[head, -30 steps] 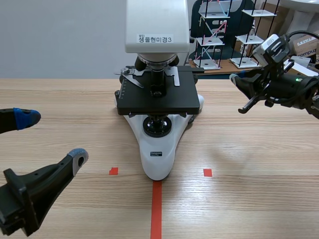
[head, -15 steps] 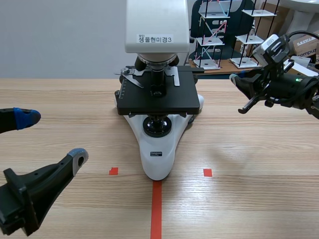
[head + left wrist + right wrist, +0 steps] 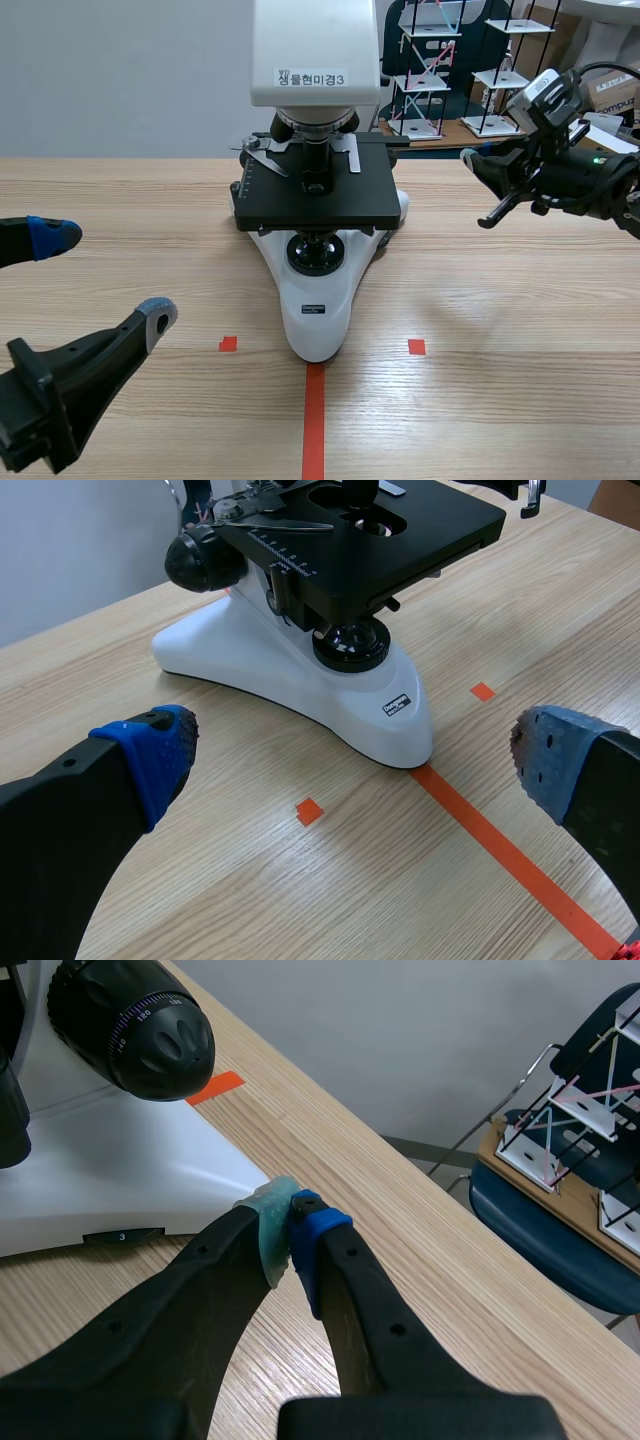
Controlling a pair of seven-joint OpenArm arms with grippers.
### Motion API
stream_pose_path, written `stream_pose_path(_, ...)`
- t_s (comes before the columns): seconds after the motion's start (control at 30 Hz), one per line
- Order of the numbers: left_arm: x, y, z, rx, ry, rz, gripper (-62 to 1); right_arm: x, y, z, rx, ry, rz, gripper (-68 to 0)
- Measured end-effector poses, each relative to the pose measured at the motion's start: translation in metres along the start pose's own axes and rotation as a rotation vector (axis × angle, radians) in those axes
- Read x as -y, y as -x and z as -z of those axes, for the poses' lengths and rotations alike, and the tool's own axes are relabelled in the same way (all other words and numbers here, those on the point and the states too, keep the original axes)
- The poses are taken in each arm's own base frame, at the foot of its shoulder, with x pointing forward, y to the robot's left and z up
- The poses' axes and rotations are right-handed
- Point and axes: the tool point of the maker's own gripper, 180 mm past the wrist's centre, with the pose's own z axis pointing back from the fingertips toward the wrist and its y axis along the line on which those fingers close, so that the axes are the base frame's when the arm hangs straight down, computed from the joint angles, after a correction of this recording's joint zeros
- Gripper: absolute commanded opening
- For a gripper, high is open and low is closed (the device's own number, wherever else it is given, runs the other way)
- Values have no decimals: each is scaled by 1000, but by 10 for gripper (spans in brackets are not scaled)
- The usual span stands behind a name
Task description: Point at the fine focus knob
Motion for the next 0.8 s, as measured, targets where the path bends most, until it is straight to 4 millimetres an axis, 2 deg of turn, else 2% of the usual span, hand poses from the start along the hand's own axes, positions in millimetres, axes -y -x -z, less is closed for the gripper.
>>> stream_pose_path(0.8, 0, 0, 0, 0, 0, 0, 14, 0, -3, 0, 15, 0, 0, -675)
